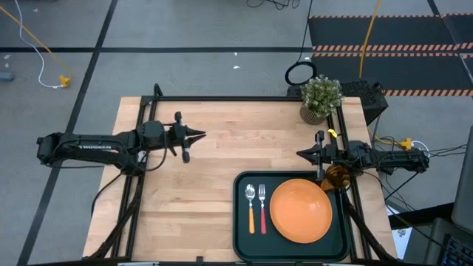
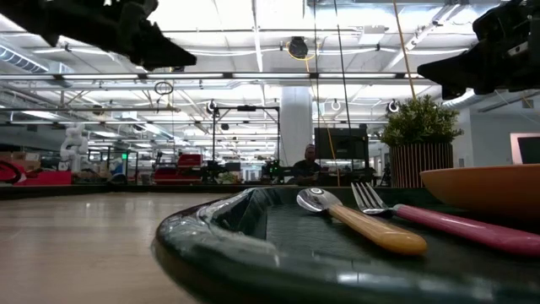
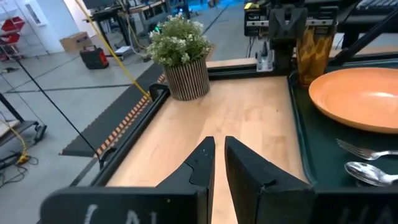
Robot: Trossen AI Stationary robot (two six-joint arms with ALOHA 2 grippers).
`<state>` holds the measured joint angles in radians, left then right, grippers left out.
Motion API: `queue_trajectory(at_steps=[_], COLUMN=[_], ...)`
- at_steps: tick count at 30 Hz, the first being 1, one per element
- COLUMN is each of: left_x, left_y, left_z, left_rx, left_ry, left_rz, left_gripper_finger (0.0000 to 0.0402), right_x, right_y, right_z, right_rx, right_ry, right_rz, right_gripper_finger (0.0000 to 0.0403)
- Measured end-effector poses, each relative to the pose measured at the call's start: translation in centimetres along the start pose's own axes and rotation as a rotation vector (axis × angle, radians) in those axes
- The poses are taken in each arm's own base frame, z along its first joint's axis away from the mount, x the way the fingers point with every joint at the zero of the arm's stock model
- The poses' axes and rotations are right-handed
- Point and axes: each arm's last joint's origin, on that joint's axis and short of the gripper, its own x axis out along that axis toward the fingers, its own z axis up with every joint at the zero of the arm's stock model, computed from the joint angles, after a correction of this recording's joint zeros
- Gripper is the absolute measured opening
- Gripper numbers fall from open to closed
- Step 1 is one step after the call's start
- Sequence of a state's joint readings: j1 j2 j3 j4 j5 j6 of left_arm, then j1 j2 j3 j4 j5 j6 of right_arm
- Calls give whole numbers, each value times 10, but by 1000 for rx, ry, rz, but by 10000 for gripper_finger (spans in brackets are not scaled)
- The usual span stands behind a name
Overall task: Pick and place plate/cup/fork/spoon on tray
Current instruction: Return to Home Position
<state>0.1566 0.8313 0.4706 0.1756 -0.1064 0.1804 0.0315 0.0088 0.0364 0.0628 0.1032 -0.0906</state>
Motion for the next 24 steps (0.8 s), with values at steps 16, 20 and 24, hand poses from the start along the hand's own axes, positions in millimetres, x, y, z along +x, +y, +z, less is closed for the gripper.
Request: queue_trajectory(at_steps=[16,20,24], left_x=[-28,-28,-28], left_y=[-8,-13,-17], left_z=[-33,-41,-47], left_rx=[-117,-125,-127], left_ry=[-41,-34,-31], left_rz=[-30,-48,-65], left_gripper_finger=[40,40,39], right_x=[0,0,0], right_y=[0,0,0], right_z=[0,0,0], right_rx=[0,0,0], right_ry=[1,1,0], right_rz=[0,0,0], right_gripper_finger=[0,0,0])
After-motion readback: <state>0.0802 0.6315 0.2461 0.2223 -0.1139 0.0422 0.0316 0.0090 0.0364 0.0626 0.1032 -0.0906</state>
